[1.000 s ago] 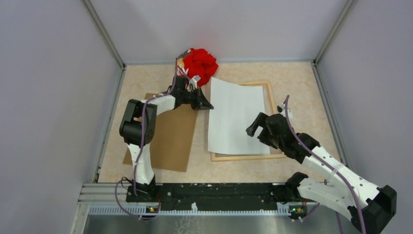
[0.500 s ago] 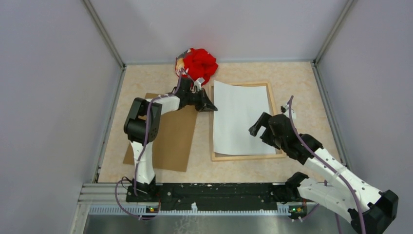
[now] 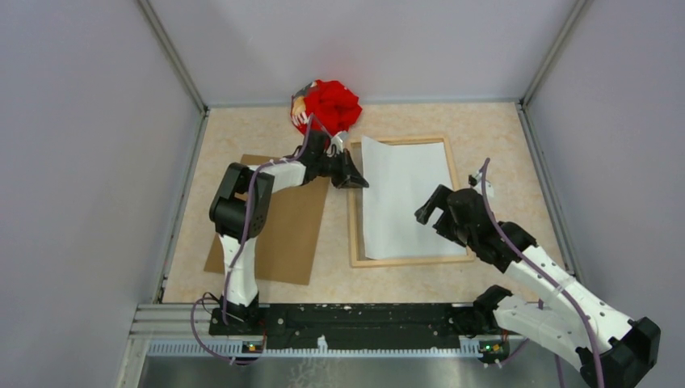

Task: Put the photo into the frame
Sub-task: Adjust the photo in the photo frame.

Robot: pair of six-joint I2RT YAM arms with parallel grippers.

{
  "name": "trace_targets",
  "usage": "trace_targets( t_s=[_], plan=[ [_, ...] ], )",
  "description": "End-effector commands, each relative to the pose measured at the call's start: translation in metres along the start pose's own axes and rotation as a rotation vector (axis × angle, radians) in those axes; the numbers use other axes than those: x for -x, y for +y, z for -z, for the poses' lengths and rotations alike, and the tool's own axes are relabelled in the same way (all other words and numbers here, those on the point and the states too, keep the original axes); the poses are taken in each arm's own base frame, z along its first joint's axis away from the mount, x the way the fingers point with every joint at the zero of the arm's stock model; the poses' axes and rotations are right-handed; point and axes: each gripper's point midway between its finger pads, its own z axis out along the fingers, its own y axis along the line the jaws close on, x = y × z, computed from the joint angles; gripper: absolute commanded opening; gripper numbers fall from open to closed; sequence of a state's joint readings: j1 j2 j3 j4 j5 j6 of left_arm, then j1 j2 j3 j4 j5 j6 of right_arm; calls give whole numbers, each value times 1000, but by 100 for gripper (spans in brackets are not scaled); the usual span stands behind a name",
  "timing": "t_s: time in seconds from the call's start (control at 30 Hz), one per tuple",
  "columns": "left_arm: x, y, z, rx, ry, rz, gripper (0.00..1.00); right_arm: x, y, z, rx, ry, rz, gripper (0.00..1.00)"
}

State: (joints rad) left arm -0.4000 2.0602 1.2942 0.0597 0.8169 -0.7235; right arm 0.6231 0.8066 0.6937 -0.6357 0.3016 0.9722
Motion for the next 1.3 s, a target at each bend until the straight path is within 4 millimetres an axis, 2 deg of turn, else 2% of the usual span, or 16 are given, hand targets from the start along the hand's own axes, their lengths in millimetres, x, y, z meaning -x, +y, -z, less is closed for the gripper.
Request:
trace_targets(
  t_s=[0.0,0.13,0.23,0.3,0.4,0.63,0.7,0.77,0.87,0.97,1.1,1.2,1.27],
  plan=[
    [0,-6,-3,-9,17,-60,17,6,2,0,16,-27,-20,99],
    [6,-10,8,54,-9,-143,57,6,3,-2,22,-22,-19,99],
    [17,-10,22,153,-29,-213,79,6,4,-2,27,-20,-15,99],
    [23,-10,33,234,-33,-246,89,6,5,-3,32,-18,-11,99],
    [29,-15,49,299,-46,-318,98,6,7,-3,42,-17,-4,99],
    [32,-42,84,340,10,-477,98,9,14,-4,46,-5,27,99],
    [32,-36,99,388,23,-508,98,11,20,-4,60,-4,46,99],
    [37,-19,123,469,22,-507,98,14,30,-5,82,2,63,99],
    [48,16,173,523,-15,-458,98,13,55,-7,136,14,90,99],
    [61,60,235,664,-43,-423,98,3,101,-12,204,33,128,99],
    [68,118,319,958,-91,-461,86,-34,169,-33,245,97,217,99],
    [66,134,365,1120,-135,-462,74,-67,209,-58,251,151,260,99],
    [59,145,391,1256,-135,-475,69,-90,226,-81,236,195,270,99]
  ],
)
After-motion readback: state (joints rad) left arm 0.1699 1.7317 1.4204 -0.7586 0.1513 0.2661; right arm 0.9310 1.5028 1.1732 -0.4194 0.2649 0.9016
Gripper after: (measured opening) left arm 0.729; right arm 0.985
